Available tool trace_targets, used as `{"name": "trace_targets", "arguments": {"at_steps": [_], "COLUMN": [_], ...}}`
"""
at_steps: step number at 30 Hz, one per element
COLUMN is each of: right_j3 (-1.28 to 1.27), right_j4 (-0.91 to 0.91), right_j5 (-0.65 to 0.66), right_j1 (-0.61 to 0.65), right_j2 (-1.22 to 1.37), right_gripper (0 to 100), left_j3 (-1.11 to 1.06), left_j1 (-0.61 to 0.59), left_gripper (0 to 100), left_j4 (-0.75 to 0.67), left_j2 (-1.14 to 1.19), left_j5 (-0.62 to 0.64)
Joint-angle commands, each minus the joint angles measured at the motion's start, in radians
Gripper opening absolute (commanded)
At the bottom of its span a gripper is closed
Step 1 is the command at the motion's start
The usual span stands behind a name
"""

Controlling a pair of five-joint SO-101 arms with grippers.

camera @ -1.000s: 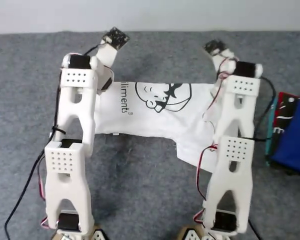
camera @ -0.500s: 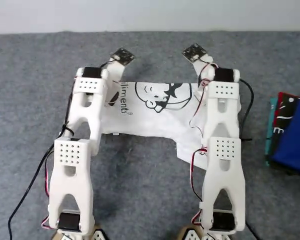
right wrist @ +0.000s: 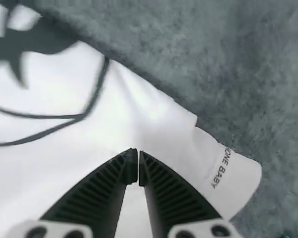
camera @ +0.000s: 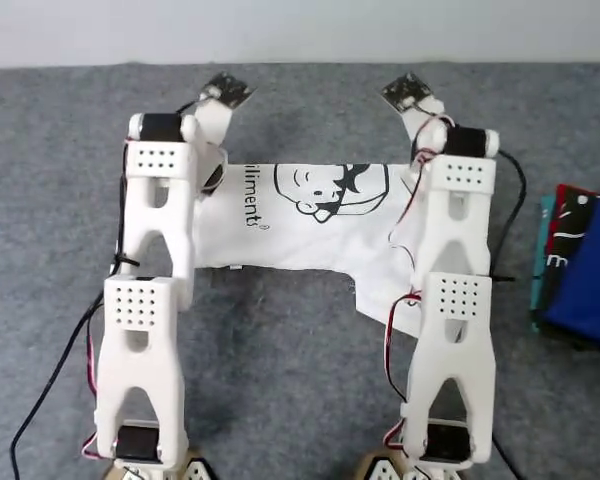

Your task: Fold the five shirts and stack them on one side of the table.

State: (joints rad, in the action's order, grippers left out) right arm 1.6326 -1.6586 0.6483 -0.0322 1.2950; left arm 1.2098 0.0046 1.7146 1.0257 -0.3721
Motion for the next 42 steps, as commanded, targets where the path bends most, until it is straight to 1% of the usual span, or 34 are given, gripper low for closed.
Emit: {"name": "trace_targets", "arguments": {"at_steps": [1,3,7,9,14,16,18,23,30,35,42], "right_j3": [0.049,0.049,0.048,0.048,0.048,0.048,0.048,0.046,0.044,-0.091,-0.376], "right_j4": [-0.093,-0.134,-0.137,-0.139,-0.139,-0.140,-0.140,-0.140,-0.140,-0.140,-0.137], "right_j5": [-0.012,-0.031,-0.164,-0.206,-0.222,-0.222,-0.222,-0.222,-0.222,-0.222,-0.216], "right_j1": [0.031,0.033,0.005,-0.002,-0.024,-0.053,-0.096,-0.248,-0.455,-0.558,-0.634], "right_j2": [-0.162,-0.209,-0.318,-0.378,-0.538,-0.605,-0.667,-0.788,-0.885,-0.967,-1.129], "right_gripper": [1.2,1.1,1.4,1.4,1.5,1.5,1.5,1.3,1.5,1.5,1.5], "left_j3": [0.153,0.176,0.179,0.179,0.179,0.179,0.179,0.179,0.179,0.122,0.033], "left_j1": [0.049,0.069,0.109,0.127,0.181,0.213,0.256,0.379,0.577,0.701,0.799], "left_gripper": [1,1,1,1,1,1,1,2,2,11,18], "left_j4": [0.041,0.041,0.041,0.041,0.041,0.041,0.041,0.041,0.041,0.041,0.041], "left_j2": [-0.017,-0.017,-0.011,-0.011,-0.009,-0.009,-0.009,-0.009,-0.006,-0.006,-0.006], "left_j5": [0.005,0.005,0.005,0.005,0.006,0.006,0.005,0.000,-0.011,-0.020,-0.021]}}
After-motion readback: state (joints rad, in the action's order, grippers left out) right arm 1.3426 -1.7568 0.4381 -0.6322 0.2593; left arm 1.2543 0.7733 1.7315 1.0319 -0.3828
